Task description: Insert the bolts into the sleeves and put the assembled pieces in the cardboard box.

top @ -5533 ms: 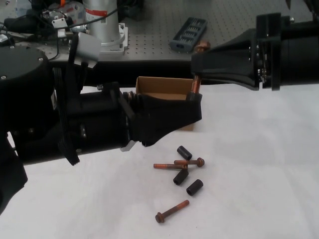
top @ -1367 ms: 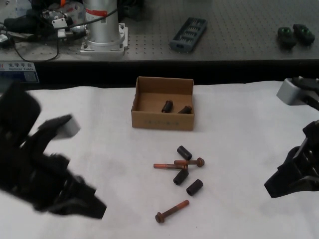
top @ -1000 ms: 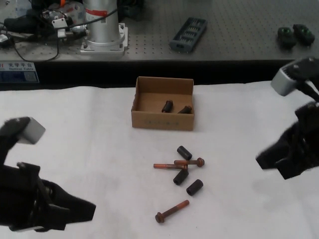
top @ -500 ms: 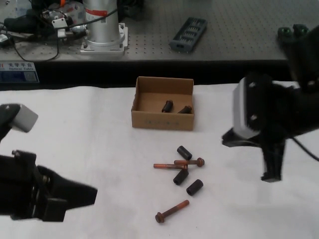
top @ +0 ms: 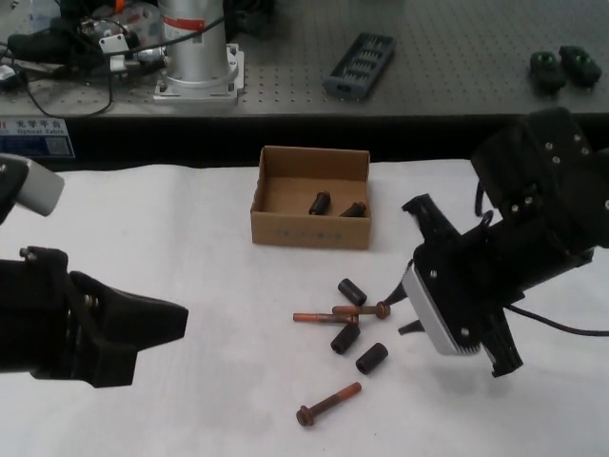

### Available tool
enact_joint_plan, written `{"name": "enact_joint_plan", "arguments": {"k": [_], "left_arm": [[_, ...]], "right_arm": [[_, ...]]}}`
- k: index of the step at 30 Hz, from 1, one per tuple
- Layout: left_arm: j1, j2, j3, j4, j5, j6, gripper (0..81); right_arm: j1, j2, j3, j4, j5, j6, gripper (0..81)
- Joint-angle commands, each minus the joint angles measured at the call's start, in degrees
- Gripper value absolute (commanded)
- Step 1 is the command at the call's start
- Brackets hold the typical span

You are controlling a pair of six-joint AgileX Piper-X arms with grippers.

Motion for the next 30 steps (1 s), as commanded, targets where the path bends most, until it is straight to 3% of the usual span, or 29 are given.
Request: {"name": "enact_joint_plan", "arguments": {"k": [1, 18, 30], "left_arm": [[0.10, -0.44, -0.16, -1.27, -0.30, 0.43, 0.7], [0.10, -0.44, -0.16, -1.27, -0.30, 1.43, 0.7], [0.10, -0.44, 0.38, -1.27, -0.30, 4.29, 0.7]], "right_arm": [[0.20, 0.08, -0.09, 0.30, -1.22, -3.54, 29.7], [2.69, 10.06, -0.22, 0.15, 2.63, -10.46, 27.7], [3.30, 12.37, -0.22, -8.70, 8.55, -11.05, 27.7]]}}
